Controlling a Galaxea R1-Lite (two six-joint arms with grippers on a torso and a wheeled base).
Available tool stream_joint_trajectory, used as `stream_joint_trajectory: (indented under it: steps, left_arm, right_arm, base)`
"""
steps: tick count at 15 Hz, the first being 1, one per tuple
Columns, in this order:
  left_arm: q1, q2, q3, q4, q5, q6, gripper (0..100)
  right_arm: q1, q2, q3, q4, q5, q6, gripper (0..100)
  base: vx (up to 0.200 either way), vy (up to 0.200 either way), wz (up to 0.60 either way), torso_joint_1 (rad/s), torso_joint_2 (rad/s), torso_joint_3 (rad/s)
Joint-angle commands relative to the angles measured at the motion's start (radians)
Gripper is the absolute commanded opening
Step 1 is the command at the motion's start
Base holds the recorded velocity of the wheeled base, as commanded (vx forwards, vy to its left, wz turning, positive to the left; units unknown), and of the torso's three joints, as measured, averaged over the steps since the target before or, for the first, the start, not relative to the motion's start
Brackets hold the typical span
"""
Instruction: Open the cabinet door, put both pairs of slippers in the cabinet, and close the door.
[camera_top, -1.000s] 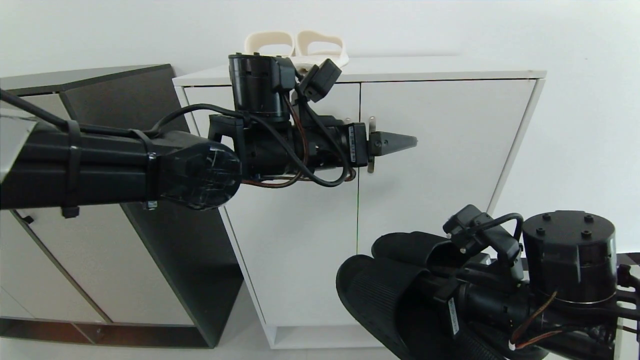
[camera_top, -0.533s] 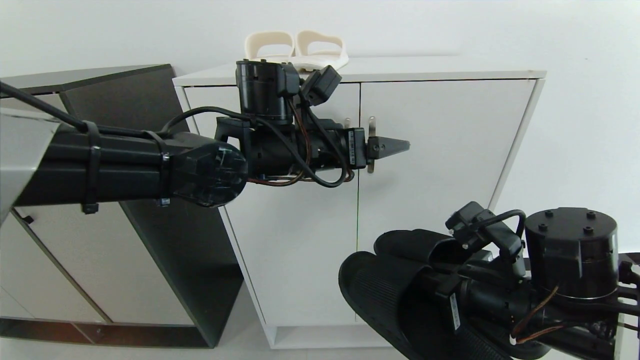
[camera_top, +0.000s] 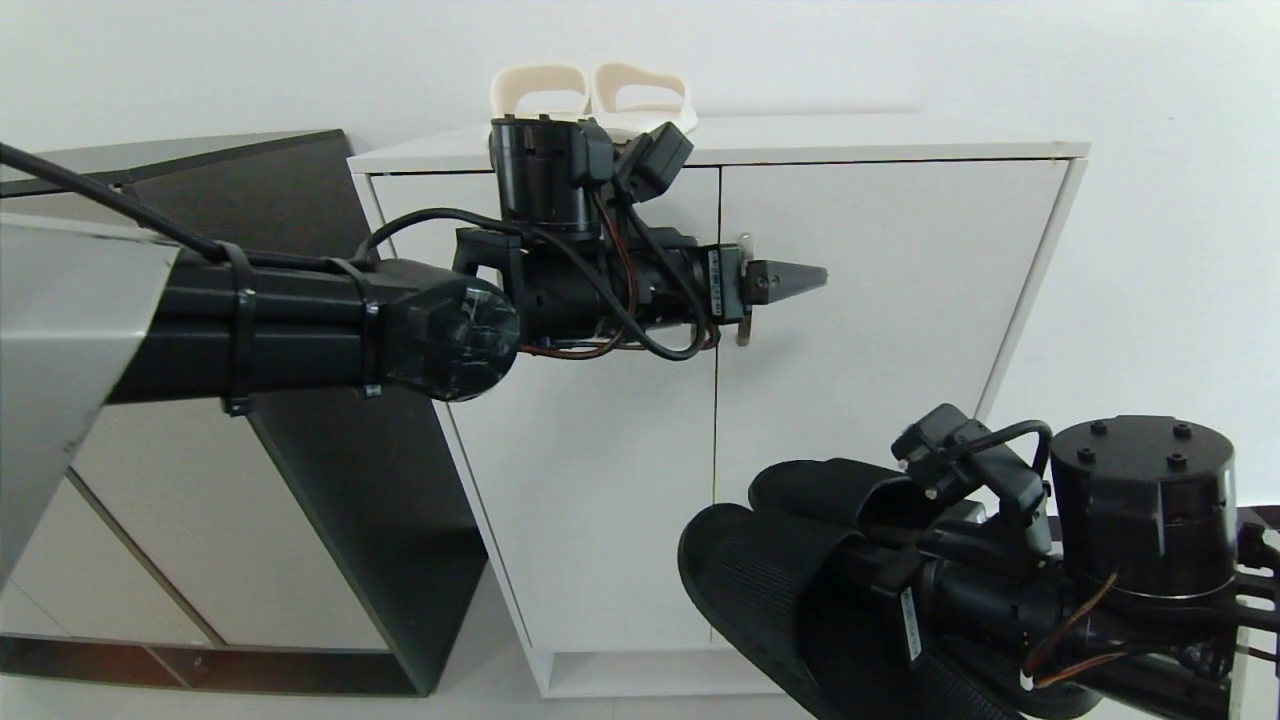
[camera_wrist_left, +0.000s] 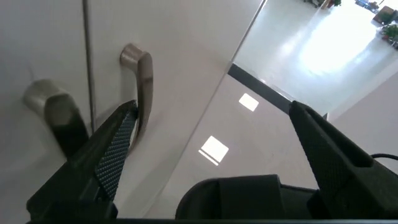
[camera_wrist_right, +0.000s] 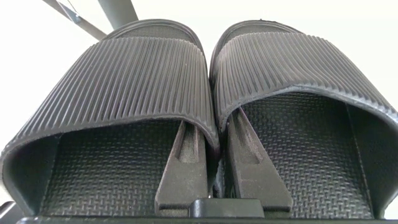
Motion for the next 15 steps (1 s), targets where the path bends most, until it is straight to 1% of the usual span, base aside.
stream_joint_trajectory:
  steps: [1, 3, 4, 6, 8, 9, 11, 13, 15]
  left_arm:
    - [-0.016, 0.042, -0.030, 0.000, 0.002, -0.001, 100]
    - [-0.023, 0.044, -0.028, 0.000, 0.002, -0.001, 100]
    - [-0.027, 0.041, -0.022, -0.003, 0.004, 0.001, 0]
    - [-0.030, 0.028, -0.008, -0.006, 0.004, 0.007, 0]
    - [-0.044, -0.016, 0.039, -0.009, 0.008, 0.027, 0]
    - [-0.053, -0.050, 0.079, -0.023, 0.013, 0.039, 0]
    - [-0.069, -0.105, 0.163, -0.064, 0.016, 0.039, 0]
    - [-0.081, -0.130, 0.223, -0.109, 0.019, 0.039, 0]
    - [-0.081, -0.153, 0.275, -0.150, 0.039, 0.039, 0]
  right_arm:
    - [0.001, -0.001, 0.005, 0.000, 0.001, -0.001, 0]
    - [0.001, -0.001, 0.008, 0.000, 0.001, -0.001, 0]
    - [0.002, 0.000, 0.011, 0.002, 0.007, -0.004, 0]
    - [0.001, -0.012, 0.038, 0.000, 0.085, -0.026, 0]
    - [-0.001, -0.036, 0.055, 0.000, 0.154, -0.027, 0]
    - [-0.002, -0.049, 0.066, 0.000, 0.184, -0.029, 0]
    - [-0.001, -0.064, 0.089, 0.000, 0.245, -0.055, 0]
    - [-0.001, -0.076, 0.098, 0.000, 0.272, -0.070, 0]
    - [0.007, -0.090, 0.106, 0.000, 0.277, -0.083, 0]
  base:
    - [0.000, 0.000, 0.00, 0.000, 0.00, 0.000]
    - [0.000, 0.000, 0.00, 0.000, 0.00, 0.000]
    - [0.000, 0.000, 0.00, 0.000, 0.00, 0.000]
    - [0.000, 0.000, 0.00, 0.000, 0.00, 0.000]
    - [0.000, 0.000, 0.00, 0.000, 0.00, 0.000]
    - [0.000, 0.000, 0.00, 0.000, 0.00, 0.000]
    - [0.000, 0.000, 0.00, 0.000, 0.00, 0.000]
    - [0.000, 0.000, 0.00, 0.000, 0.00, 0.000]
    - [0.000, 0.000, 0.00, 0.000, 0.00, 0.000]
